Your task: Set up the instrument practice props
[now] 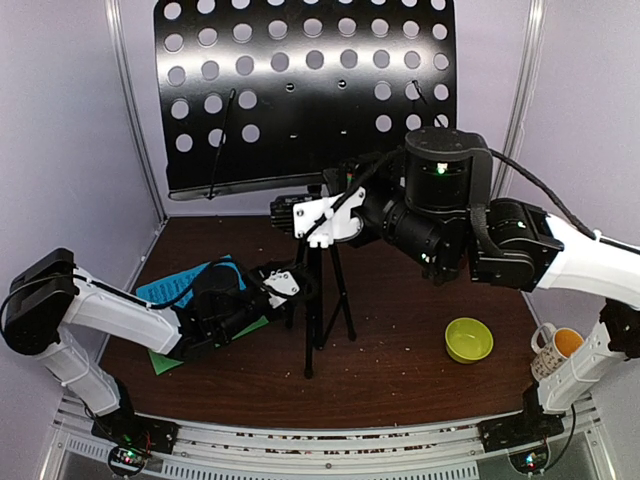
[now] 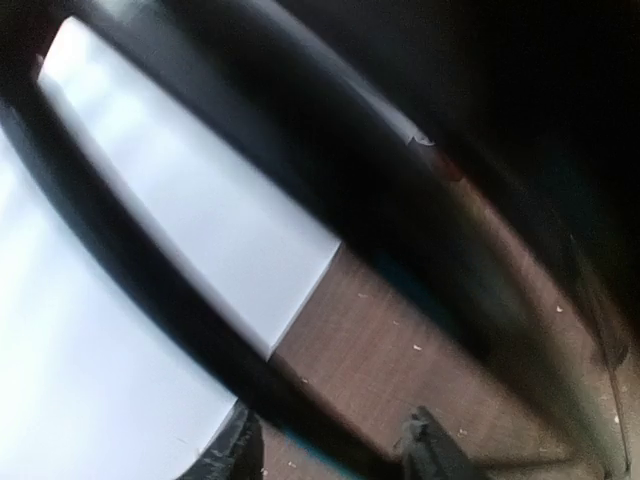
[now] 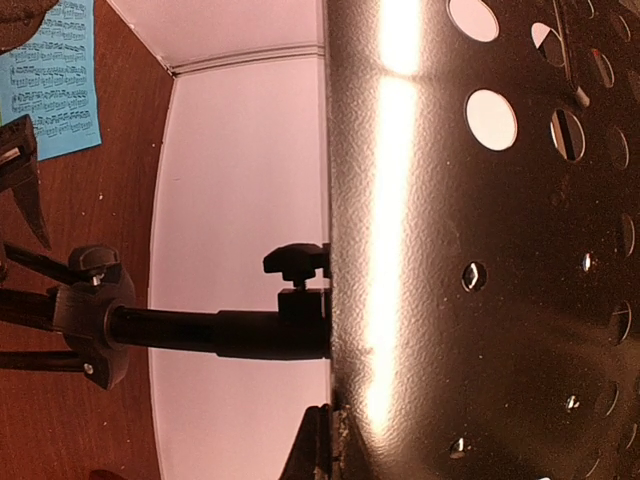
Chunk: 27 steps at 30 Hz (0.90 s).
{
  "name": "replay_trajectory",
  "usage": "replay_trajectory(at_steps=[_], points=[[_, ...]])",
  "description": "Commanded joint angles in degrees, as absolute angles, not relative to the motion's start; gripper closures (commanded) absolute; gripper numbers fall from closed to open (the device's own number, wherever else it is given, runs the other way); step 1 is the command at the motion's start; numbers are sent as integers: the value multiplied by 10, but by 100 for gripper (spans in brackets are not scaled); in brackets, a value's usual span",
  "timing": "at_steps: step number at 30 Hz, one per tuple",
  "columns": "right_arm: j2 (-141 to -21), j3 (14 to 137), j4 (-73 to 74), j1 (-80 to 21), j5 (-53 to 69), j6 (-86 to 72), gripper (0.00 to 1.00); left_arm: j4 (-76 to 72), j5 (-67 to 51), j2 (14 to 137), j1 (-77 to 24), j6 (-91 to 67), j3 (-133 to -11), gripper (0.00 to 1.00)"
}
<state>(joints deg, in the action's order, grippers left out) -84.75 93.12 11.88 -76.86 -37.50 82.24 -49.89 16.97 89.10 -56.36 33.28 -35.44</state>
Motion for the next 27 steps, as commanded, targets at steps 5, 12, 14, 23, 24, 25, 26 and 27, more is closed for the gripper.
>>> replay_trajectory(at_steps=[5, 12, 14, 23, 24, 25, 26, 27], points=[[-813, 908, -80, -796, -417, 837, 100, -494, 166, 801, -566, 236, -297, 35], [-799, 870, -105, -804, -426, 833, 100, -475, 144, 801, -566, 195, -288, 35], [-798, 867, -108, -803, -429, 834, 100, -467, 141, 811, -566, 192, -298, 35], [-786, 859, -94, -800, -420, 817, 81, -469, 129, 844, -566, 167, -322, 41], [-786, 861, -91, -800, -419, 817, 80, -471, 130, 845, -566, 165, -323, 42], [-787, 862, -89, -800, -419, 817, 80, -474, 132, 846, -566, 164, -322, 42], [-788, 862, -88, -799, -419, 818, 80, -477, 136, 846, -566, 163, -322, 43], [-789, 863, -88, -799, -419, 820, 80, -478, 138, 846, -566, 164, -322, 44]])
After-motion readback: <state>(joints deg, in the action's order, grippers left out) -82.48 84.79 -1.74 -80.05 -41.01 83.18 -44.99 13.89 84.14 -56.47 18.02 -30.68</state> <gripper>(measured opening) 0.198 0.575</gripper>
